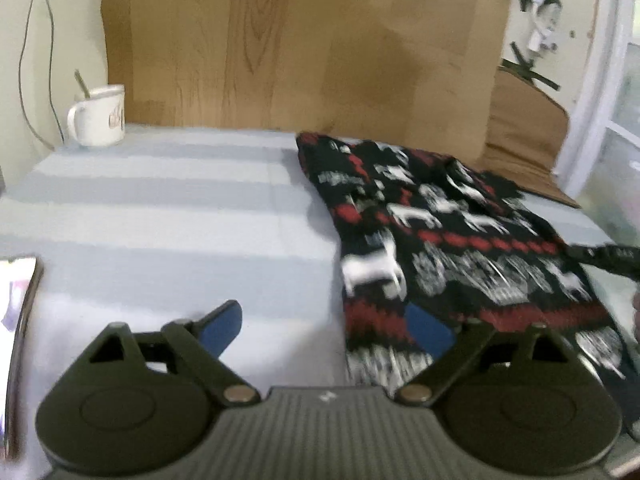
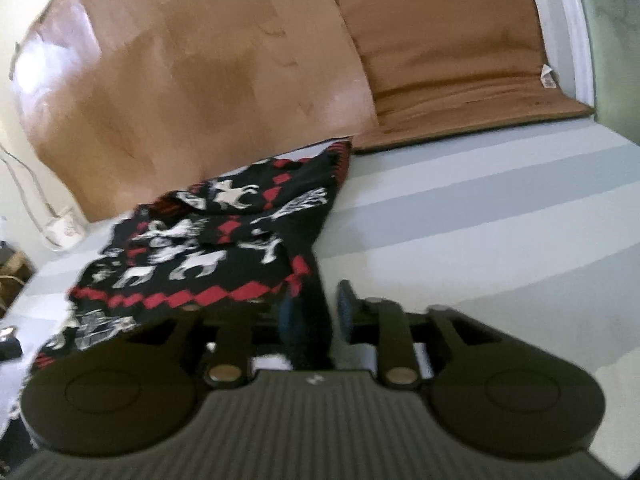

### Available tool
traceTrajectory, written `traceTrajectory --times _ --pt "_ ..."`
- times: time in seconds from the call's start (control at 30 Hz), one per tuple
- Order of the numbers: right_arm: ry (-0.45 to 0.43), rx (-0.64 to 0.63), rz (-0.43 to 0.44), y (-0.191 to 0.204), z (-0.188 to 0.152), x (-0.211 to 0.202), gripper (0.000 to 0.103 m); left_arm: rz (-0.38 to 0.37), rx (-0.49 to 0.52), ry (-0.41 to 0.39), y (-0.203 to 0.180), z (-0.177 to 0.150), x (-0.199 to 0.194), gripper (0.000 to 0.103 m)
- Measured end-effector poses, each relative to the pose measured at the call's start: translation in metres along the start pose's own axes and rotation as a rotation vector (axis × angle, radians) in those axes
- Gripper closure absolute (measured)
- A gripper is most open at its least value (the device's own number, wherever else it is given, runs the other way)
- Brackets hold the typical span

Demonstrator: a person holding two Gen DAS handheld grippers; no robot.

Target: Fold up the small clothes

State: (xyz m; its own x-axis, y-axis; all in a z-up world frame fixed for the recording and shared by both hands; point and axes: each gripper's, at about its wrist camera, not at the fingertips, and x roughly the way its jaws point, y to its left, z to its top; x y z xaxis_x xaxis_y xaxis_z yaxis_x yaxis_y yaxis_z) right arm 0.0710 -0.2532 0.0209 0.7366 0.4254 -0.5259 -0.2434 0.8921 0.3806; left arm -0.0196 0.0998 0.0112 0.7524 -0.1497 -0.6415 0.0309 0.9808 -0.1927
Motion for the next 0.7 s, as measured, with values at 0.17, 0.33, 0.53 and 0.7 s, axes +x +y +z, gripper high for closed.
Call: traceTrajectory --times 0.17,0.33,0.53,0.7 --pt "0.004 0.009 0.033 0.001 -0.011 -0.026 0.055 -0.059 -0.071 0.042 0.005 -0.021 -0.022 0.011" --pt "0.002 0.029 0.04 0.002 -0.022 -0.041 0.053 -0.085 -0.089 0.079 -0.002 -0.032 -0.026 0.012" --pt "-0.024 0.042 0.054 0.0 -0.034 -0.055 0.051 -0.019 -0.001 0.111 -0.027 -0.046 -0.026 0.091" --pt "-0.025 0.026 0.054 -0.003 -0.042 -0.074 0.051 -0.047 -0.055 0.126 -0.022 -0.055 -0.062 0.096"
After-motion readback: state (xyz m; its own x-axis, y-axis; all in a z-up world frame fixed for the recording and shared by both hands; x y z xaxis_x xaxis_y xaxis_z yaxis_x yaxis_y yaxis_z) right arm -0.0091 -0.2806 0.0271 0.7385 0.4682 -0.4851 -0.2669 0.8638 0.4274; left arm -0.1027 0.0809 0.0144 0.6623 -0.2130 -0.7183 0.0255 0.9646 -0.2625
